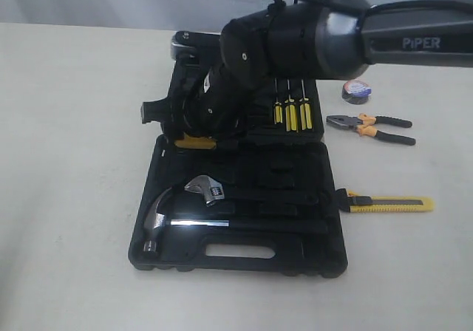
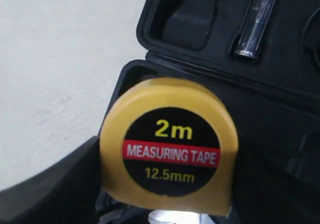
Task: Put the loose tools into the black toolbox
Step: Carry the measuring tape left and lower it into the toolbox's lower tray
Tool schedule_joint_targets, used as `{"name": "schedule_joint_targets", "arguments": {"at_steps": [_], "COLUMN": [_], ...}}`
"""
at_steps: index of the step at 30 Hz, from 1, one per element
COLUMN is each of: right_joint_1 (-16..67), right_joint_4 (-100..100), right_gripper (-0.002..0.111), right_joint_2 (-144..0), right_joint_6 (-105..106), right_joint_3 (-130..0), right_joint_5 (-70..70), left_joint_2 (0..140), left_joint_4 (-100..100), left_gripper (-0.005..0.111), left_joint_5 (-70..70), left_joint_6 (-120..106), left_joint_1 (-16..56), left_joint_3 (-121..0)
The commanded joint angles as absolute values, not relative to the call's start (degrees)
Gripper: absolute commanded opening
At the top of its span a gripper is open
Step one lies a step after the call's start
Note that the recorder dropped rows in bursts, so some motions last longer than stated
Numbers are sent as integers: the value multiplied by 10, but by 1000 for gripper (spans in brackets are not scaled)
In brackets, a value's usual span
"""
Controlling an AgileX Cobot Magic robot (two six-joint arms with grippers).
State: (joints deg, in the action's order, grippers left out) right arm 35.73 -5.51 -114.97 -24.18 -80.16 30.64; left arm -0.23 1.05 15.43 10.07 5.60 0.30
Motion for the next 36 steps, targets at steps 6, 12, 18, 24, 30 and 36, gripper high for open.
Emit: {"name": "schedule_joint_targets", "arguments": {"at_steps": [6,12,18,24,30,36], "right_joint_1": [369,382,390,401,401,401], "right_joint_4": [-60,-52,19,48,50,53], "right_gripper": [-1,-1,-1,-1,-1,0], "right_joint_2": [-1162,-1169,-1207,-1225,-1230,-1230], "right_joint_6": [-246,-278,-330,-362,-362,-360], "right_joint_3": [-814,-817,-848,-859,-860,-860], "right_joint_5": [273,257,319,317,316,317], "left_joint_2": [0,0,0,0,0,0], "left_joint_4": [11,11,11,11,11,11], "left_gripper": [0,0,0,0,0,0], "left_joint_5": [155,155,155,155,155,155], "left_joint_6": [100,100,100,100,100,100], "left_joint_1": [59,59,59,59,59,59], "left_joint_3": [0,0,0,0,0,0]}}
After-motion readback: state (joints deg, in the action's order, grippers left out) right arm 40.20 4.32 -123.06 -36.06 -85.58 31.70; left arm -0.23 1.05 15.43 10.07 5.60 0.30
